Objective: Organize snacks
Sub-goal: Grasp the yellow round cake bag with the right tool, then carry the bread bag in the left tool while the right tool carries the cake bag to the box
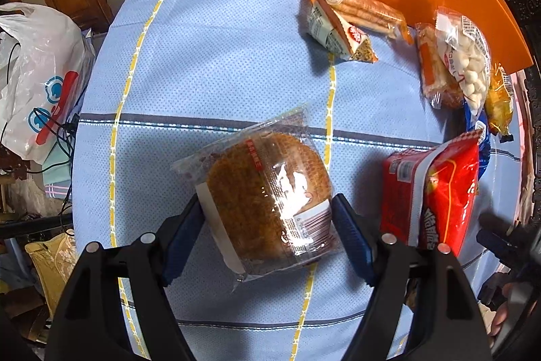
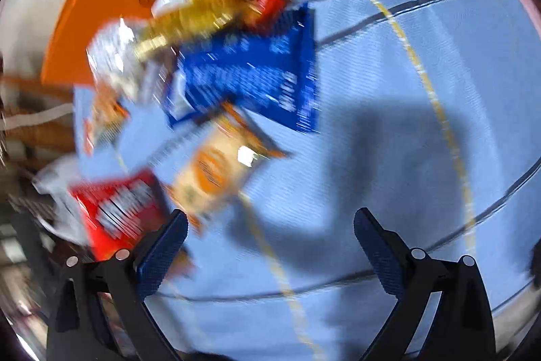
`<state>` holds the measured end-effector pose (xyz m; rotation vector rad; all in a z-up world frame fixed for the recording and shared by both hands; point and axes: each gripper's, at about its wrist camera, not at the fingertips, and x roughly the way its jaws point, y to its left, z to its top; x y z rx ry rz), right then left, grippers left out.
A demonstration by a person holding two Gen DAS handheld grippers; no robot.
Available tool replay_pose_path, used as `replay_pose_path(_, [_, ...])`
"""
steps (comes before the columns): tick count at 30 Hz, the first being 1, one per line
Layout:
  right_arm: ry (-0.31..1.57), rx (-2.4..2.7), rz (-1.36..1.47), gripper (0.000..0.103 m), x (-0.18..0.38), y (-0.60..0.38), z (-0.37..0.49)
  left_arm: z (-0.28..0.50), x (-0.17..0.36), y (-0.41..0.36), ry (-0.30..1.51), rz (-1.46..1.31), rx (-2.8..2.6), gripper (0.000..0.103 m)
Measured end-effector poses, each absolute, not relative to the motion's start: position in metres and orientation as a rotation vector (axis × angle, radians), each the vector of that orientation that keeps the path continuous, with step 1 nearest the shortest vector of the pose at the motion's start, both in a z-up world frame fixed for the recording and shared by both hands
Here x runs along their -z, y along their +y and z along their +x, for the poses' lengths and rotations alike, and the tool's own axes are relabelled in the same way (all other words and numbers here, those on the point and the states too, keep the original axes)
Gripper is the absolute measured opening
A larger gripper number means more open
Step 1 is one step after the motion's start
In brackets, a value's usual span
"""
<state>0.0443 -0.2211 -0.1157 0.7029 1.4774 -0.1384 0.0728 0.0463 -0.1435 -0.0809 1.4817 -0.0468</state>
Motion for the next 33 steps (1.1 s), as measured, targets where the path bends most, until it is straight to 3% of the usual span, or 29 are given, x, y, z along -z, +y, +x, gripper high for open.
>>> replay_pose_path(5, [1.46,0.259,0.686,0.099,0.126,-0.189,0.077,0.073,0.144,0.041,1.473,-0.06,0.049,0.074])
replay_pose_path(10, [1.524,0.265,0.424,0.1,0.14,-0.14,0.111,0.07,0.143,0.034,1.469,-0.042,0.05,0.075])
replay_pose_path(13, [1.501,0.213,0.332,0.093,0.137,-0.132,0.109,0.068,0.141,0.031,1.465,-0.039,0.056,0.075])
replay_pose_path(16, [1.468,0.179,0.245,0.047,0.127,-0.136,0.095,0.065,0.14,0.03,1.458,-0.035,0.059,0.074])
replay_pose_path(19, [1.459,0.095,0.201,0.037,0.125,-0.15,0.082,0.061,0.14,0.032,1.448,-0.033,0.071,0.074])
replay_pose_path(23, [1.443,0.082,0.137,0.036,0.124,-0.167,0.06,0.056,0.138,0.035,1.451,-0.041,0.067,0.073])
replay_pose_path(32, [1.376,-0.048,0.444,0.036,0.106,-0.22,0.049,0.039,0.108,0.049,1.379,-0.056,0.032,0.072])
replay_pose_path(33, [1.363,-0.064,0.452,0.036,0.107,-0.238,0.05,0.039,0.1,0.051,1.358,-0.06,0.022,0.06])
